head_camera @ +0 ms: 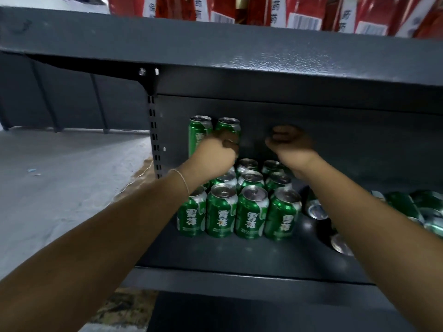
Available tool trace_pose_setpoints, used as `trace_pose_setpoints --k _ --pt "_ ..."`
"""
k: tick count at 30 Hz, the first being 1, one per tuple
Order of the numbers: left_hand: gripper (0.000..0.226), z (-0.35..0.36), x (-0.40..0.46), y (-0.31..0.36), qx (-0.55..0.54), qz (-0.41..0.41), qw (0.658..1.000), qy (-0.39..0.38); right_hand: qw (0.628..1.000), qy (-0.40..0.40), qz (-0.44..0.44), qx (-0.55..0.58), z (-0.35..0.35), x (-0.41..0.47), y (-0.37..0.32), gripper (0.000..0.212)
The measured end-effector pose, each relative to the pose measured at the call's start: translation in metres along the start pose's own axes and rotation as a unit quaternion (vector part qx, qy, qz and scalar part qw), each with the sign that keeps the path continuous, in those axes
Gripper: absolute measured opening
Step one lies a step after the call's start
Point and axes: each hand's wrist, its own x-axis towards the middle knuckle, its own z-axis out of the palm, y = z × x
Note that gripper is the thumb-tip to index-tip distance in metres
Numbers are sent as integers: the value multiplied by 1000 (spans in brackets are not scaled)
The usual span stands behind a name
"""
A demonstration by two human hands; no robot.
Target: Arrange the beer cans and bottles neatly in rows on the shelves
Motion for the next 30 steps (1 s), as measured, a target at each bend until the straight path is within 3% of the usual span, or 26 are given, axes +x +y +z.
trace_pose_setpoints --k 3,7,10,14,18,22,26,28,30 --pt "33 28 -1 20 -20 28 999 -18 999 49 -10 -10 -43 1 10 36" --pt "56 75 -4 49 -3 69 996 -56 998 51 -4 -45 -98 -6 22 35" --pt "62 113 -8 66 27 61 993 -98 992 38 -7 -123 -132 -13 37 18" --pt "47 158 -17 84 51 53 988 -135 988 24 47 -143 -167 -20 66 7" --pt "51 193 -29 83 107 18 982 -152 953 -57 152 -255 -188 -32 86 21" --pt "7 222 -46 74 155 -50 966 -203 926 -87 162 -328 -197 -40 96 30" --pt "23 250 -60 54 150 -125 946 -260 923 -127 164 -324 -202 -40 107 30" --pt "36 260 -66 46 169 -127 948 -238 924 -140 153 -322 -206 -41 110 33" --pt "64 268 -72 40 208 -99 951 -205 926 -141 145 -318 -208 -40 112 33"
